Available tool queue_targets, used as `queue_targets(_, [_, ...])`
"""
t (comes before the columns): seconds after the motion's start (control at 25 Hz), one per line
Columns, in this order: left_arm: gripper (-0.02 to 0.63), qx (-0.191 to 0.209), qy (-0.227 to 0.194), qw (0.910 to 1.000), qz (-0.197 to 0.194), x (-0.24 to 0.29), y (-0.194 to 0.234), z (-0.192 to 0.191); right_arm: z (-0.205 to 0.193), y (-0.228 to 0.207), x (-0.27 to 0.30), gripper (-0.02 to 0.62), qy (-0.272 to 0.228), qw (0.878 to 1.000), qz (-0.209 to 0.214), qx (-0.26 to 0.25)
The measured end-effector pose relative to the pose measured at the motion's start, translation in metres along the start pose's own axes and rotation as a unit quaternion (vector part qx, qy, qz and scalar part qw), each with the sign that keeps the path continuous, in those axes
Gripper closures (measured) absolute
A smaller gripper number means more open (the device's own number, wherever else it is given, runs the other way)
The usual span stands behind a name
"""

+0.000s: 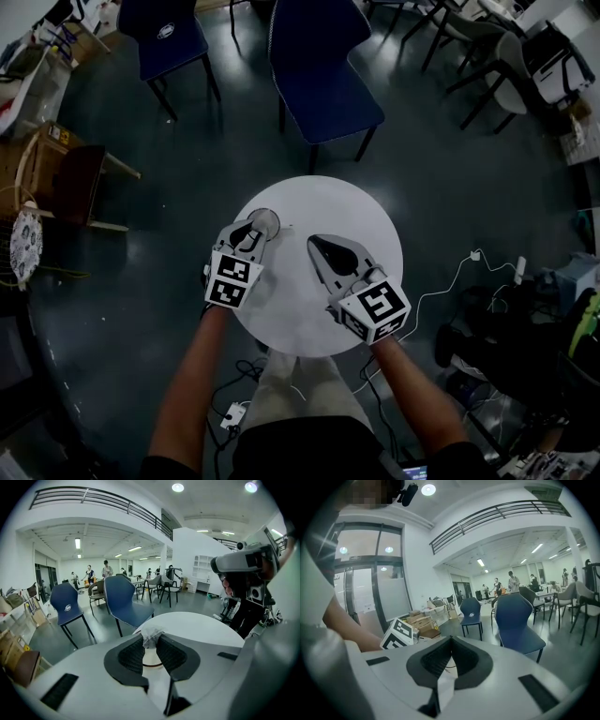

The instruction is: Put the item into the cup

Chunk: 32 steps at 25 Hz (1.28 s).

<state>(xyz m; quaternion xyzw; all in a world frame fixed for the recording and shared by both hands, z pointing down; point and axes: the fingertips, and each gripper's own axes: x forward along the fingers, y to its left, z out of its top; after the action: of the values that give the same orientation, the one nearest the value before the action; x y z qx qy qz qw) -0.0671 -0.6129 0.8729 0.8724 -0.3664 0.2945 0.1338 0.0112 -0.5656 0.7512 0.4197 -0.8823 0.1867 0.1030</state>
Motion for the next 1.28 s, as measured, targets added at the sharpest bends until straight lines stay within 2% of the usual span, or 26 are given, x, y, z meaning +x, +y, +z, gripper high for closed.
queue_targets(0.36, [0.520,-0.012,0.001,0.9998,0.013,0.004,0.002,-0.005,-0.006,-0.006,-0.005,0.578,0.001,1.000,-0.007,0.002])
queue_targets(0.48, [0.467,-0.030,-0.003,0.9994,0.017,0.002,0.005,-0.008,-0.006,-0.004,-0.004,0.578,0.000,1.000,-0.008,-0.001])
queue_targets(0.88, [0.400,-0.041,0.011,0.9991,0.005,-0.007,-0.005,-0.013,-0.008,0.005,-0.012,0.579,-0.003,1.000,-0.011,0.006])
queue_targets(0.96, [0.369,-0.044,0.001,0.9990,0.001,-0.008,-0.008,-0.010,-0.011,0.008,-0.014,0.578,-0.001,1.000,-0.011,0.007])
queue_targets(1.28, [0.354,-0.045,-0.012,0.9989,-0.002,-0.016,-0.011,-0.002,-0.010,0.011,-0.017,0.578,0.000,1.000,-0.014,0.005])
